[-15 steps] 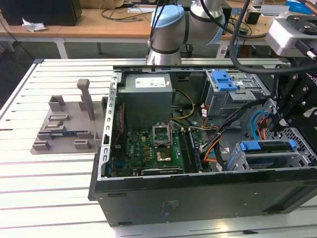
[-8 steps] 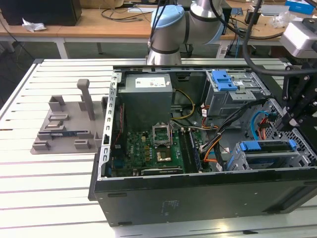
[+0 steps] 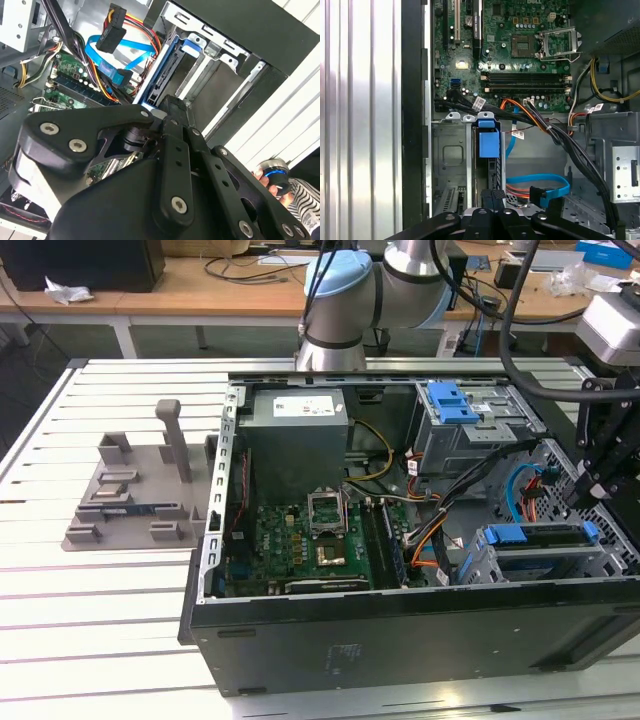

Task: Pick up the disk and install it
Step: 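Insert the first disk wire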

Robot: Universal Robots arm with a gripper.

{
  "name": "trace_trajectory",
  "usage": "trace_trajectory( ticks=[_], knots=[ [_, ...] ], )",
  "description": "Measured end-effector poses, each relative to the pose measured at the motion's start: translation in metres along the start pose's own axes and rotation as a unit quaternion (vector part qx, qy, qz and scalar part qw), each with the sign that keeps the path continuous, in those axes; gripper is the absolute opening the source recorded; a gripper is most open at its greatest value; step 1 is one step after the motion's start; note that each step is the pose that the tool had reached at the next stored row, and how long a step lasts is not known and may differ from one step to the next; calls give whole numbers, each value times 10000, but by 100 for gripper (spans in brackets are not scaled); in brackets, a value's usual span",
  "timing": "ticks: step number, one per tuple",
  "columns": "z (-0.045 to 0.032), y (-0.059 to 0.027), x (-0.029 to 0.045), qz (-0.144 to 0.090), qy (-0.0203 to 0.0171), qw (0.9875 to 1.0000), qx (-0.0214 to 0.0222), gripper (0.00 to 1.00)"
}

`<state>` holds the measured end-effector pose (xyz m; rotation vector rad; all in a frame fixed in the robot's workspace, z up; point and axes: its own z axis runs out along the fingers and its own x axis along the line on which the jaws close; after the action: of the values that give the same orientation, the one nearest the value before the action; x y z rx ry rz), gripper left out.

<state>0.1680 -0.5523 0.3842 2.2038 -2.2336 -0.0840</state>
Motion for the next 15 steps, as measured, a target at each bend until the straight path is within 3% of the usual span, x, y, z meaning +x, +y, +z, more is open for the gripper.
trace_trajectory(
  ticks=[4, 8, 11, 15],
  knots=[
    [1, -13, -2, -1, -1, 10000, 0, 11],
    [-2, -80, -19, 0, 4, 10000, 0, 11],
    [-5, -228, -101, 1, 26, 10000, 0, 11],
    [-5, -314, -211, 1, 31, 10000, 0, 11]
  ],
)
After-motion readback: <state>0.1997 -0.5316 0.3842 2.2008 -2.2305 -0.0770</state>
